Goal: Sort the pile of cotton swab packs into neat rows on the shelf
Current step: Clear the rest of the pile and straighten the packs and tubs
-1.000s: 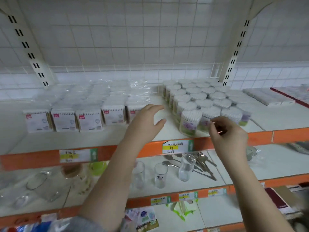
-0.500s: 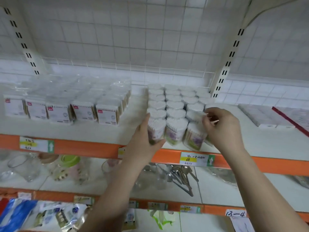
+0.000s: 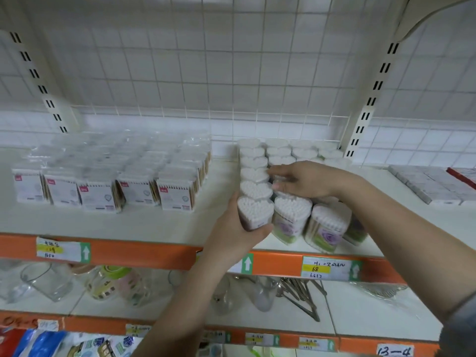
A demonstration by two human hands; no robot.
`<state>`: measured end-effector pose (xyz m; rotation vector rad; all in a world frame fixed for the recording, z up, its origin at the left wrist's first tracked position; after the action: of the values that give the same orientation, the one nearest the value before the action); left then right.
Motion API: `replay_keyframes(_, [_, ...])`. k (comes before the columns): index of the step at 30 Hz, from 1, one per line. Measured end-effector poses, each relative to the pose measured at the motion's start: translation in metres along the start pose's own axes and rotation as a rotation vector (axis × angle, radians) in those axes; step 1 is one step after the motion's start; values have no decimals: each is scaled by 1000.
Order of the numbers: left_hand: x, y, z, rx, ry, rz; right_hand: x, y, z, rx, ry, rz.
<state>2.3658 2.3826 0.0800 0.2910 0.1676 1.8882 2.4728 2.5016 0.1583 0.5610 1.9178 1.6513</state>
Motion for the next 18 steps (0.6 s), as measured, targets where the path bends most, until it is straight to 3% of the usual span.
replay_keyframes(5, [-3,1,2,-6,-3,62,0,1,-1,75,64,-44])
replay_keyframes(10, [-6,1,2,44,16,99,9,8,-9,102,115,81])
replay_keyframes(18, [-20,-2,13,307,15,270,15,4,-17,199,174,77])
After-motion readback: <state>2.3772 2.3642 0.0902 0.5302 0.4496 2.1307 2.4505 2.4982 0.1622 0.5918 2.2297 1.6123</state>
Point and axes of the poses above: each hand's wrist, its own x-axis towards the middle knuckle, its own y-axis out of the back of the hand, z = x × y, the point moved 6 cm from there along x, towards the middle knuckle, and after that the axes turned 7 degrees about -x, right-handed, at the moved point
